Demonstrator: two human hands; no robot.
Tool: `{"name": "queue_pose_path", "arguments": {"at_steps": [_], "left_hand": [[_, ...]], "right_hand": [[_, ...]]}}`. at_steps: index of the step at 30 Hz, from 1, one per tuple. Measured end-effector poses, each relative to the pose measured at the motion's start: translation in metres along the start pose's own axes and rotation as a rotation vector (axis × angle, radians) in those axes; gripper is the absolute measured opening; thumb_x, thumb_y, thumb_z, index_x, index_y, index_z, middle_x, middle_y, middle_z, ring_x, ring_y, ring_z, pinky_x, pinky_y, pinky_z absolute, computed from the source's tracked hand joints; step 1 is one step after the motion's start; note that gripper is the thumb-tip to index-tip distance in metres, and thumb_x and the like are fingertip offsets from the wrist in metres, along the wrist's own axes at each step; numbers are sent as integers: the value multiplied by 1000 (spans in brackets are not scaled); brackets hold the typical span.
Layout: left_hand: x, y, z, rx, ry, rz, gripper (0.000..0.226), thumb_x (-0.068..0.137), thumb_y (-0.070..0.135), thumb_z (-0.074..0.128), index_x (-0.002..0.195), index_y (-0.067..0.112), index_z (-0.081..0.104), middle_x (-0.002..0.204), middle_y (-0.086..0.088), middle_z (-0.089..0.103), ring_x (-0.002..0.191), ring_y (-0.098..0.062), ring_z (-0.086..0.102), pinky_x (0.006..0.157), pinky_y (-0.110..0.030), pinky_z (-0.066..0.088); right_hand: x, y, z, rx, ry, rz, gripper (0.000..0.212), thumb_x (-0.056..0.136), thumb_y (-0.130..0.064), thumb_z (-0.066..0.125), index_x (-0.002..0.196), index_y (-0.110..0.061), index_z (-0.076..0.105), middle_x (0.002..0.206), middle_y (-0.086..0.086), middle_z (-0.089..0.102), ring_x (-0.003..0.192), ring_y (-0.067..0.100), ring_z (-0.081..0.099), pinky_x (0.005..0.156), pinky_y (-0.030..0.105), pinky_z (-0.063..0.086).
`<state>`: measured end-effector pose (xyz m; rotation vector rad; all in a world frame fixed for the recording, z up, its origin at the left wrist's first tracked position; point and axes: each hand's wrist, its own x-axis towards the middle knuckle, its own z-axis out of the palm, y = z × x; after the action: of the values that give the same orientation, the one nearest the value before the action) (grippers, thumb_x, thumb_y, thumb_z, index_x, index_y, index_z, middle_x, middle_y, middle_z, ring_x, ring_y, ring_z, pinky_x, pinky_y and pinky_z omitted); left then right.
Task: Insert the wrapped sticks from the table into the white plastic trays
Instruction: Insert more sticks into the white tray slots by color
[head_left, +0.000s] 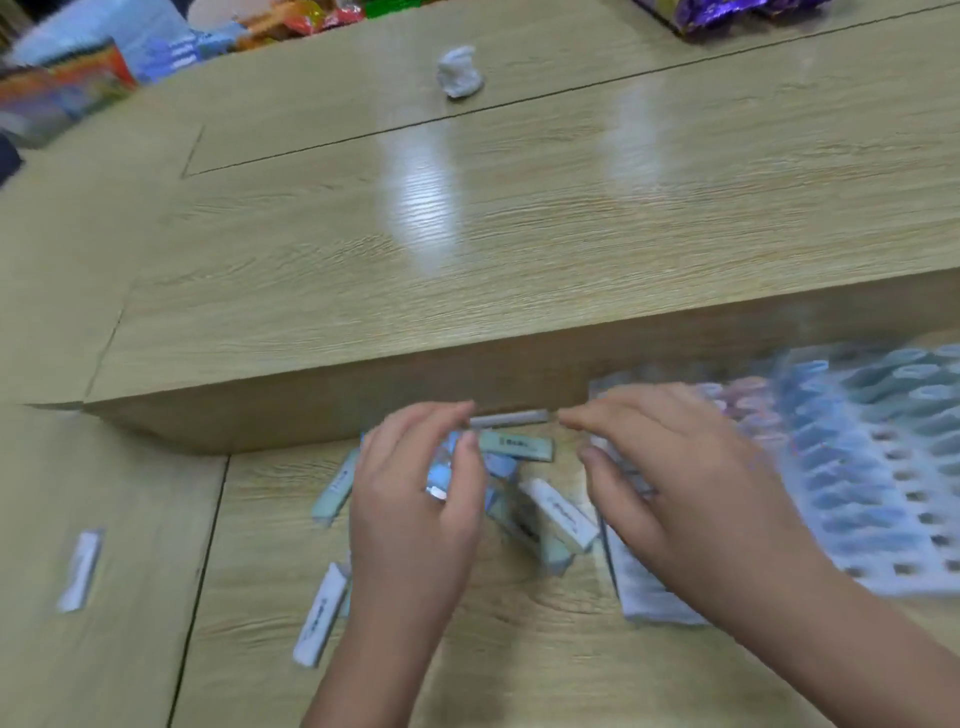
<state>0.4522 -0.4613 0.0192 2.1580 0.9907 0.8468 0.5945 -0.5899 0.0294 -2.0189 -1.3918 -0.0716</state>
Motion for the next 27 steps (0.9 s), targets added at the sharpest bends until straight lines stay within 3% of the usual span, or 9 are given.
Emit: {"name": "queue_pose_path", "arguments": {"at_steps": [3, 6, 10, 15, 20, 24, 27], "left_hand": [[-10, -29, -25, 141, -16, -120, 16, 88, 22, 63, 102, 22, 71, 98, 11, 63, 92, -16, 61, 80, -35, 48], [-32, -59, -51, 303, -155, -229, 24, 84, 25, 70, 108, 24, 70, 101, 7, 61, 93, -23, 58, 80, -35, 47], [-51, -77, -64, 542, -324, -262, 29, 81, 33, 72, 107, 22, 68, 103, 0, 59, 95, -25, 52, 80, -39, 47], [-58, -86, -65, 549, -285, -294, 22, 85, 33, 67, 105, 23, 66, 101, 4, 56, 92, -18, 45, 77, -35, 45], [-47, -87, -64, 384, -211, -340, 12, 86, 30, 68, 84, 31, 57, 80, 16, 57, 79, -10, 52, 67, -35, 47], [-36, -78, -65, 25, -147, -400, 15, 91, 31, 67, 100, 42, 64, 88, 22, 65, 82, 4, 62, 65, -18, 49], [-29, -54, -69, -194, -165, -357, 21, 93, 28, 65, 99, 48, 68, 96, 21, 66, 76, -3, 68, 64, -28, 56]], "right_hand": [[7, -32, 23, -114, -217, -59, 24, 87, -31, 62, 108, -25, 69, 95, -7, 68, 87, 24, 62, 72, 36, 50], [4, -55, 51, -278, -513, 94, 33, 94, -47, 51, 123, -32, 48, 113, -10, 60, 108, 20, 56, 75, 34, 46], [-5, -63, 64, -603, -618, 228, 28, 94, -45, 47, 115, -27, 46, 110, -6, 58, 104, 19, 56, 62, 34, 31], [-8, -67, 70, -733, -710, 258, 15, 90, -32, 58, 103, -27, 52, 99, -9, 59, 94, 17, 56, 57, 32, 27], [-5, -70, 72, -661, -600, 285, 20, 87, -29, 56, 90, -27, 36, 83, -9, 58, 85, 16, 57, 50, 30, 24], [-6, -66, 53, -244, -415, 332, 14, 90, -50, 52, 96, -38, 54, 76, -17, 49, 78, 7, 47, 57, 31, 37], [-12, -62, 26, 74, -228, 343, 14, 87, -43, 57, 94, -39, 69, 83, -20, 63, 78, 3, 58, 67, 21, 45]]}}
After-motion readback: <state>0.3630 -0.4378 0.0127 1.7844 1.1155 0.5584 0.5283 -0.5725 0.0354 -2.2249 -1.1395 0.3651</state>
